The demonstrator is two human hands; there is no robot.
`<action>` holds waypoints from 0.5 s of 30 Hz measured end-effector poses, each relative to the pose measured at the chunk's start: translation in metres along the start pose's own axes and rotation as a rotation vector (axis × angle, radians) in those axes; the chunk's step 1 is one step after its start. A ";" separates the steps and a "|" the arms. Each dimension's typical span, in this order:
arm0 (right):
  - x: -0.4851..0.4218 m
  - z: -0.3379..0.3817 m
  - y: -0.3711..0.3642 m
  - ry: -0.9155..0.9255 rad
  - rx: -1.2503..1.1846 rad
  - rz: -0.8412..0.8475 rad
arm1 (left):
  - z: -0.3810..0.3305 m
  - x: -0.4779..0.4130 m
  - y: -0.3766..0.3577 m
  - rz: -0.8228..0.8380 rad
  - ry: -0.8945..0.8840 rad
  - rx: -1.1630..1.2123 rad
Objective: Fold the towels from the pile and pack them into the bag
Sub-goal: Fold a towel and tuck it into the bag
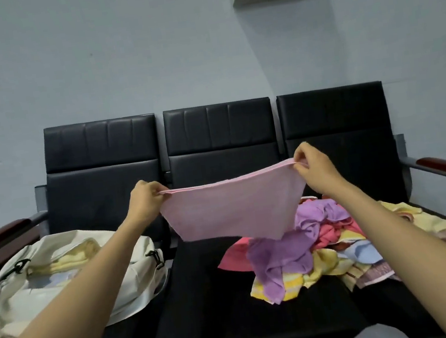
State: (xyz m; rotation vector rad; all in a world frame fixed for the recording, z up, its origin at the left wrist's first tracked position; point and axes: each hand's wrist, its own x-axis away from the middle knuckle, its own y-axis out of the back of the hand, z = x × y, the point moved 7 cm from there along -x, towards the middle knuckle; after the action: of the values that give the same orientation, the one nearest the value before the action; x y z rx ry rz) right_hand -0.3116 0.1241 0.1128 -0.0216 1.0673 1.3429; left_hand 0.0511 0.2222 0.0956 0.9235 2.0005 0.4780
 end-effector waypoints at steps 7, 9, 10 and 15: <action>0.073 -0.080 -0.058 -0.296 -0.275 0.649 | 0.061 0.076 -0.050 0.450 0.270 0.447; 0.092 -0.092 -0.071 -0.397 -0.311 0.767 | 0.079 0.092 -0.070 0.470 0.375 0.506; 0.102 -0.098 -0.079 -0.443 -0.299 0.810 | 0.090 0.100 -0.082 0.483 0.427 0.494; 0.136 -0.127 -0.123 -0.567 -0.201 0.778 | 0.147 0.139 -0.142 0.520 0.578 0.325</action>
State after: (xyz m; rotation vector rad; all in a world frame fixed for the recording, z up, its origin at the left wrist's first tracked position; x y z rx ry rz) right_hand -0.3120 0.1187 -0.1099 0.6464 0.4467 1.9845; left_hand 0.0625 0.2335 -0.1513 1.6764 2.3874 0.7877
